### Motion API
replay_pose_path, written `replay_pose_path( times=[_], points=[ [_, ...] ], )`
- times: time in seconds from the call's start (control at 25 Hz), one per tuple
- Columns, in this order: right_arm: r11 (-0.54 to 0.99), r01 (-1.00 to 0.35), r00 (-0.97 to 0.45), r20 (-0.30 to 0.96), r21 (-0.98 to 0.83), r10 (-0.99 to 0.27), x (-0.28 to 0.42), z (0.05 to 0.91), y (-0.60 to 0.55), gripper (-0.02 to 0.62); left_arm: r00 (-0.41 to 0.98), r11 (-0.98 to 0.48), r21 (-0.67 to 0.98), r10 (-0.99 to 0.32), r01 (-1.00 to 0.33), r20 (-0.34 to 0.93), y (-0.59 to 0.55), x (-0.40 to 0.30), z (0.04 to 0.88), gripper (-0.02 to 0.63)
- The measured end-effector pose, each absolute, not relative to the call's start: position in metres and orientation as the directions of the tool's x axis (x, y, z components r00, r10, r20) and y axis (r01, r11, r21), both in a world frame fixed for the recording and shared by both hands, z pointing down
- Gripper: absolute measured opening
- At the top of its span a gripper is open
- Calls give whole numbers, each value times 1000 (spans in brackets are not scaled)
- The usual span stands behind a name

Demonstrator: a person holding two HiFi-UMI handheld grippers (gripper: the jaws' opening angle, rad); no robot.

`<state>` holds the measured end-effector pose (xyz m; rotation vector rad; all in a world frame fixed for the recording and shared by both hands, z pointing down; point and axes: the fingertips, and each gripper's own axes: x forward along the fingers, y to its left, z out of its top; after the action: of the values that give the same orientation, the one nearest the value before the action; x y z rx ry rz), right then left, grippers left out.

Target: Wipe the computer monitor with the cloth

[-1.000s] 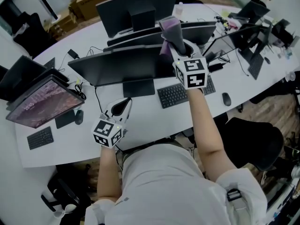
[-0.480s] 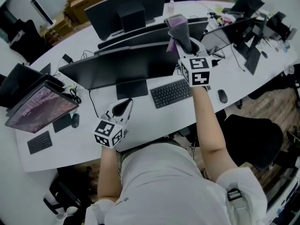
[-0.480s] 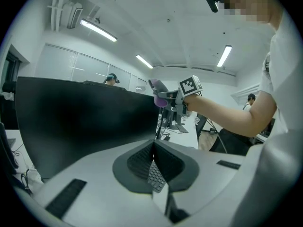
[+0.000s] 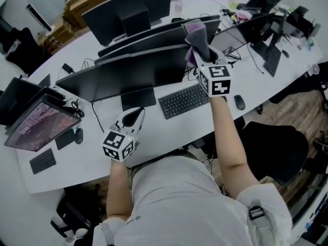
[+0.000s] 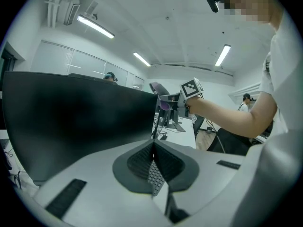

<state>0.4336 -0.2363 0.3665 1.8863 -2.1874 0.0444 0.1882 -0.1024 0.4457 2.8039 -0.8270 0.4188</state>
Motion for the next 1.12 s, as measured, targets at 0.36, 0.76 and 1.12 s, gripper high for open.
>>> replay_pose_path(
  times=[0.36, 0.76, 1.12],
  points=[
    [179, -975, -141, 255, 130, -957, 428, 395, -233, 129, 805, -826, 119, -488, -551, 337, -102, 194, 457, -2],
    [194, -975, -152, 305, 110, -940, 419, 425, -229, 127, 801, -821, 136, -481, -554, 357, -94, 190, 467, -2],
    [199, -976, -155, 360, 90, -920, 414, 461, -223, 127, 793, -813, 151, -480, -563, 376, -86, 182, 479, -2]
  ],
)
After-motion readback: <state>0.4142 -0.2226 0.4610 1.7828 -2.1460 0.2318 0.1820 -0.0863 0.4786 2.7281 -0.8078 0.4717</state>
